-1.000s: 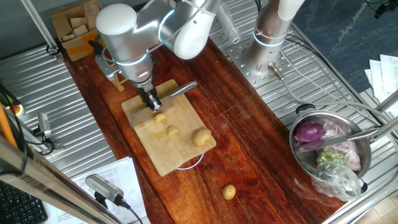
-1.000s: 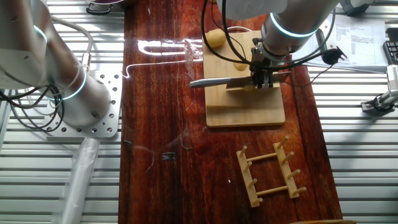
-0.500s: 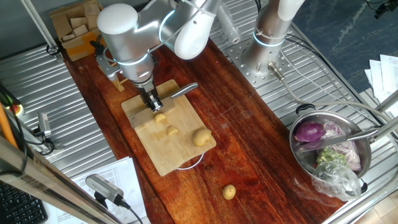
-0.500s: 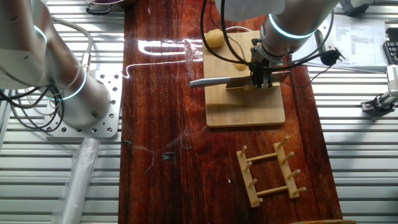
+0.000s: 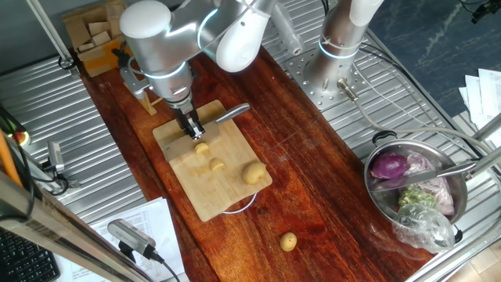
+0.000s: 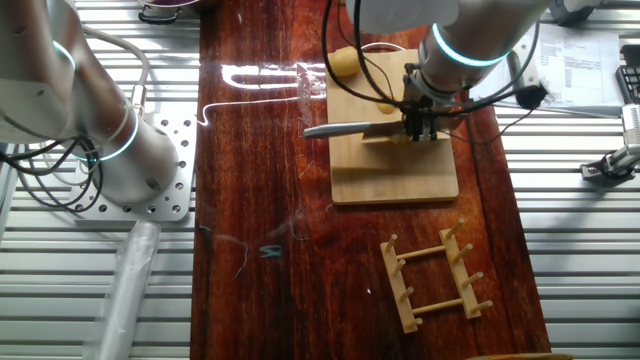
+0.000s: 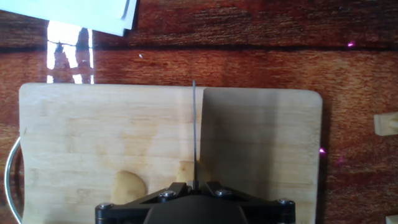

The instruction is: Chop the potatoes

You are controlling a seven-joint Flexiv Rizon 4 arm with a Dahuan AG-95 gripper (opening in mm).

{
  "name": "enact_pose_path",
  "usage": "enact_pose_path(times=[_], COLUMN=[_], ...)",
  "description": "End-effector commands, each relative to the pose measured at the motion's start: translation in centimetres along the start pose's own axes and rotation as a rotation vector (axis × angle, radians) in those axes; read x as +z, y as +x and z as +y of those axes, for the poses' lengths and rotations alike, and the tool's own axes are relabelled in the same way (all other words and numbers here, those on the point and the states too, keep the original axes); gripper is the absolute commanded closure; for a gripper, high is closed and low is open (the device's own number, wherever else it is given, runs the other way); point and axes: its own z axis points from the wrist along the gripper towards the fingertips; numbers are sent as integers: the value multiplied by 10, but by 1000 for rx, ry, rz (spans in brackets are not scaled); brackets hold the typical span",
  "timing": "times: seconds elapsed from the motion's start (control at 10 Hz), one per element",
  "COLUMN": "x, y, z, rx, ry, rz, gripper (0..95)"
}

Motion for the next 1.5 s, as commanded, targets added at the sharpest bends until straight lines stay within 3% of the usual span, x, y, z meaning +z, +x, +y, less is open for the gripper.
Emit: enact_pose_path(times=[0.1, 0.5, 0.8, 1.5], x=[-7, -12, -20, -20], y=[2, 2, 4, 5], z=[2, 3, 4, 7], rx=[1, 2, 9, 12], ry=[-7, -43, -38, -48], rz=[6, 4, 16, 9], gripper=[950, 950, 950, 950])
